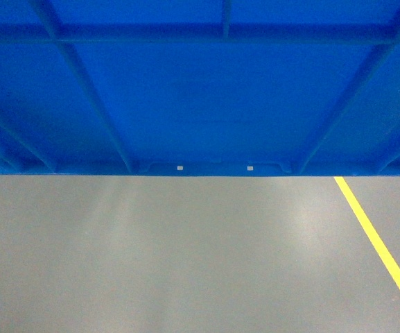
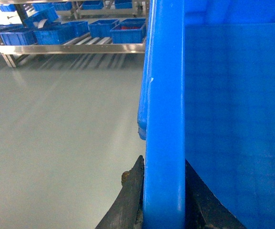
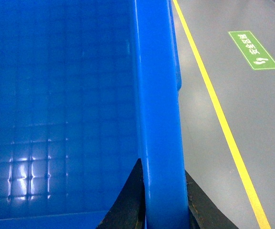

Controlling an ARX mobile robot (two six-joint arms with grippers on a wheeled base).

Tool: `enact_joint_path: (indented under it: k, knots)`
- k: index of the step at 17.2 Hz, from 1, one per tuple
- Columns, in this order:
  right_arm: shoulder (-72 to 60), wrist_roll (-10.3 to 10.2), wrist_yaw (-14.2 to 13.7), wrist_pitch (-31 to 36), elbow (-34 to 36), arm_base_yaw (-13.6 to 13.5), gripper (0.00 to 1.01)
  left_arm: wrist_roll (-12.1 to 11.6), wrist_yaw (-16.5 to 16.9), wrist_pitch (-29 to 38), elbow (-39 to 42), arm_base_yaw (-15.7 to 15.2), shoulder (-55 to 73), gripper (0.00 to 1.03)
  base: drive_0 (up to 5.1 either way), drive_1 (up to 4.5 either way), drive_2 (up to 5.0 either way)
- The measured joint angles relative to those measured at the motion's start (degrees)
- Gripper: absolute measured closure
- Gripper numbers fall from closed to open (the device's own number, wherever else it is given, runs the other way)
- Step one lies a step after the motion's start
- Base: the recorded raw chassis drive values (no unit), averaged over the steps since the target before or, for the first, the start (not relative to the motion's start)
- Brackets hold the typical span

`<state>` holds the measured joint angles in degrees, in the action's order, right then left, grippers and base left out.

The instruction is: Place box next to blue box on left shelf

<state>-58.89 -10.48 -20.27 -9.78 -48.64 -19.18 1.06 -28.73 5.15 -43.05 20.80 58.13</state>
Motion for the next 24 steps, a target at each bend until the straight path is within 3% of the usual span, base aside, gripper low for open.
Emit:
enact_joint_path:
  k: [24]
  knots:
    - [0.0, 0.0, 0.1, 0.1, 0.1, 0.0, 0.91, 0.0, -0.1, 0.0, 0.0, 0.0, 0.0, 0.91, 0.0, 4.16, -4.1]
